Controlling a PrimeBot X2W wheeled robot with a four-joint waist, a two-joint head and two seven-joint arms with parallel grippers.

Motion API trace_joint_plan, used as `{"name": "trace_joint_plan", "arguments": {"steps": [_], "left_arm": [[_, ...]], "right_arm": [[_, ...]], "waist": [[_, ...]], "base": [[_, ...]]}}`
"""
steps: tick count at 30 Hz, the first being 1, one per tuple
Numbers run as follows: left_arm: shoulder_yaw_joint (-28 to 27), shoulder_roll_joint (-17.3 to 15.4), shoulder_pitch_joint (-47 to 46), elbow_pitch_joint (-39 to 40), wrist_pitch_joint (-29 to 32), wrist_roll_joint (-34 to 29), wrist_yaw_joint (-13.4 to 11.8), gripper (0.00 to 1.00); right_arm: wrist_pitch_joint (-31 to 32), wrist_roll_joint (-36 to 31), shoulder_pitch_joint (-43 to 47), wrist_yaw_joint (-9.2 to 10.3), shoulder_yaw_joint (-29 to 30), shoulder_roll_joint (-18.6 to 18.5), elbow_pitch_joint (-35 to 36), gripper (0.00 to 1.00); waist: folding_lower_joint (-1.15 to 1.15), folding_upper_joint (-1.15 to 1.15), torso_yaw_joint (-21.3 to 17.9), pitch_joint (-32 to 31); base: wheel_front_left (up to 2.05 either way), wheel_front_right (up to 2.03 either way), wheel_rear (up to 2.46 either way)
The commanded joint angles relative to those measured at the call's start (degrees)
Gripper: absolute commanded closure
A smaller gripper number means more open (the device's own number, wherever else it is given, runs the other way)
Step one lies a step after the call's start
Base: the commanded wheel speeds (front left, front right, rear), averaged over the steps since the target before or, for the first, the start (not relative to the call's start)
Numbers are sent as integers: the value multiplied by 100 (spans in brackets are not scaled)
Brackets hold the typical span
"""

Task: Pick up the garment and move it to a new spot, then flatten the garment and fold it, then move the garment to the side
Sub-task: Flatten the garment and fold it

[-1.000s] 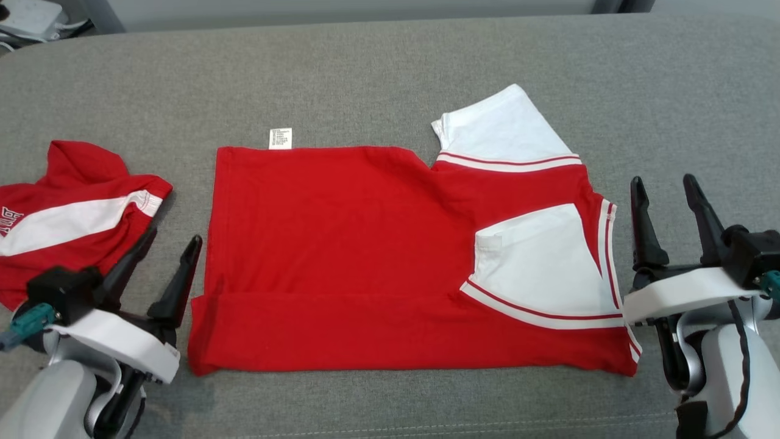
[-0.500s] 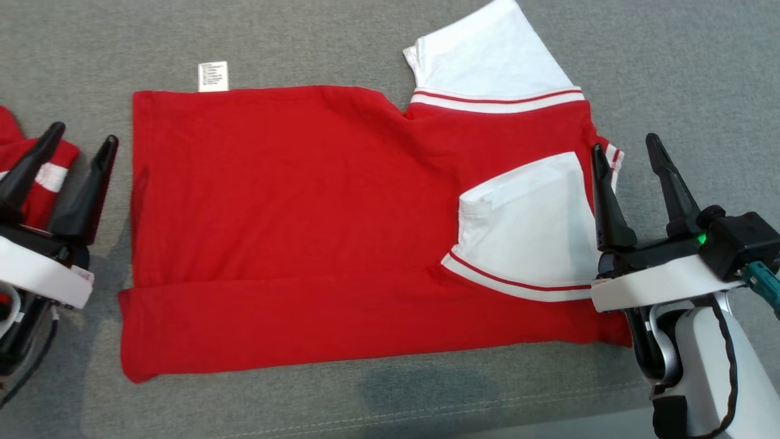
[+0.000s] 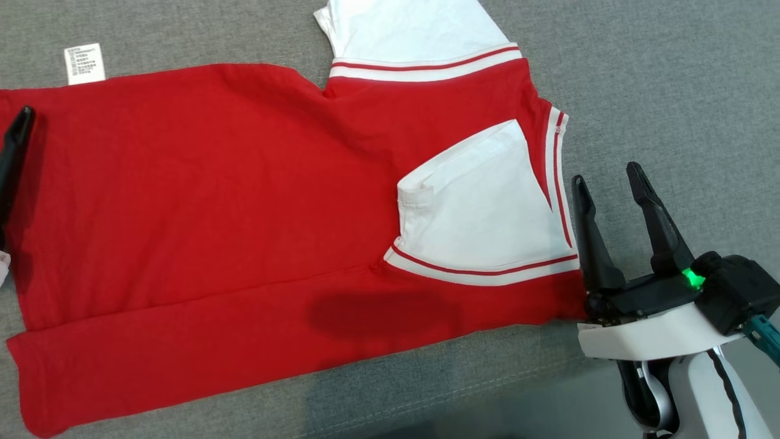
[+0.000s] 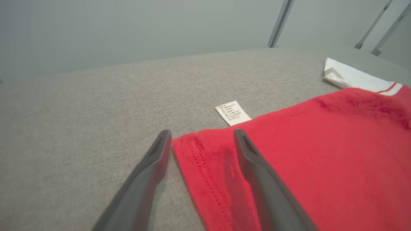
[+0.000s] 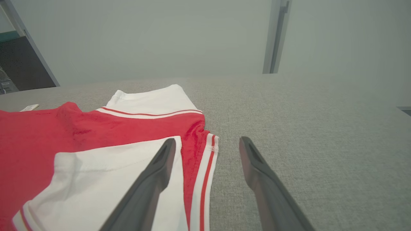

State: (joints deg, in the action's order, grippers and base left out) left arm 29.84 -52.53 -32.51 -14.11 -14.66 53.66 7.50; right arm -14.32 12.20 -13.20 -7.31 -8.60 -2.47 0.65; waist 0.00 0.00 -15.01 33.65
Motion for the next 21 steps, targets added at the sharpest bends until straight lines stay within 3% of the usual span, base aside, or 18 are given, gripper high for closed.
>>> {"name": "trace_joint_plan", "arguments": {"steps": [1, 13, 21], "left_arm": [[-226, -353, -225, 22, -28, 80, -1, 0], [227, -670, -547, -293, 496, 512, -1, 0], [543, -804, -861, -458, 1355, 469, -39, 0]], "right_arm": [[-67, 53, 132, -18, -141, -41, 185, 0], [-67, 140, 305, -18, -243, -41, 277, 0], [-67, 188, 306, -18, -409, -41, 165, 0]], "waist": [[0, 0, -35, 30], [0, 0, -79, 19], [0, 0, -172, -7]], "base": [[0, 0, 0], [0, 0, 0], [0, 0, 0]]}}
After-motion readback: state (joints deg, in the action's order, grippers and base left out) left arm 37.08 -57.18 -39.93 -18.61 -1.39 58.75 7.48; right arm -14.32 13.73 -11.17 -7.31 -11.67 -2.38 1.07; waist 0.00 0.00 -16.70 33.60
